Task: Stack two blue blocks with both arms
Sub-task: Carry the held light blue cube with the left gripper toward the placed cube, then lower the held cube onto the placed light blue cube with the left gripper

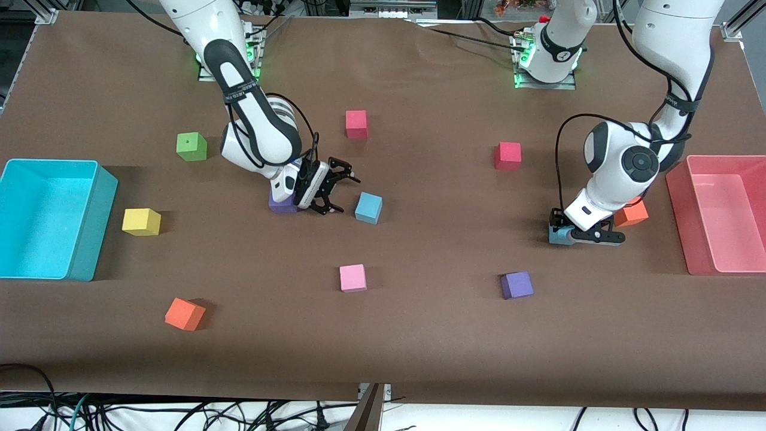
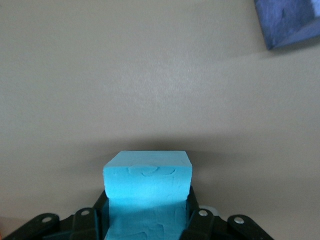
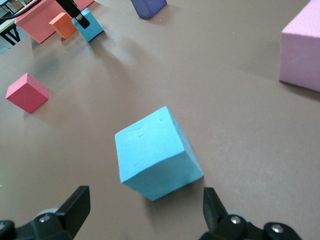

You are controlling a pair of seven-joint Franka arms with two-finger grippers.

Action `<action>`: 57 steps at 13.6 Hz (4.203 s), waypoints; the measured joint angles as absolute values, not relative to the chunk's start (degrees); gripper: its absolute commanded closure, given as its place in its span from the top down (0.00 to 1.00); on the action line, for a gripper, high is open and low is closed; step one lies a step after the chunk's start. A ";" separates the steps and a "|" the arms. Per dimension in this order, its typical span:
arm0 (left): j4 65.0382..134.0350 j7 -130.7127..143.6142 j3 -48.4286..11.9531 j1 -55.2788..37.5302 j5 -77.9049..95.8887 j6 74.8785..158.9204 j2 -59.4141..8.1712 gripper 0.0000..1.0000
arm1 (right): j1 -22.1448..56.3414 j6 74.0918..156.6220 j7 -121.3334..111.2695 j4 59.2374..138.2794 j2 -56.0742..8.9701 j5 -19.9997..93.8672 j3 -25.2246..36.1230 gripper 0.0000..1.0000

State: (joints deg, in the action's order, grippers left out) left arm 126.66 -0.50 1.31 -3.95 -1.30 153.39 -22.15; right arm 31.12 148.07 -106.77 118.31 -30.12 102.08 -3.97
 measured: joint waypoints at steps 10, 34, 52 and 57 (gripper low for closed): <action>108.39 13.46 -3.65 -11.93 4.91 120.76 -12.56 0.00 | 31.27 149.21 -109.84 117.26 -31.36 100.31 -4.10 1.00; 75.42 49.10 -5.04 -40.88 4.98 122.83 -42.41 0.00 | 31.30 149.33 -111.22 117.25 -31.74 100.30 -4.14 1.00; 75.46 45.76 -4.43 -42.92 3.03 124.40 -45.51 0.68 | 31.30 149.35 -111.26 117.24 -31.87 100.30 -4.14 1.00; 75.46 45.73 -4.42 -42.92 3.02 124.58 -45.74 1.00 | 31.30 149.35 -111.33 117.24 -31.88 100.30 -4.14 1.00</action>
State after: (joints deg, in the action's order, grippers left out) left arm 75.46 45.73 -4.42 -42.92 3.02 124.58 -45.74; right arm 31.30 149.35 -111.33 117.24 -31.88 100.30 -4.14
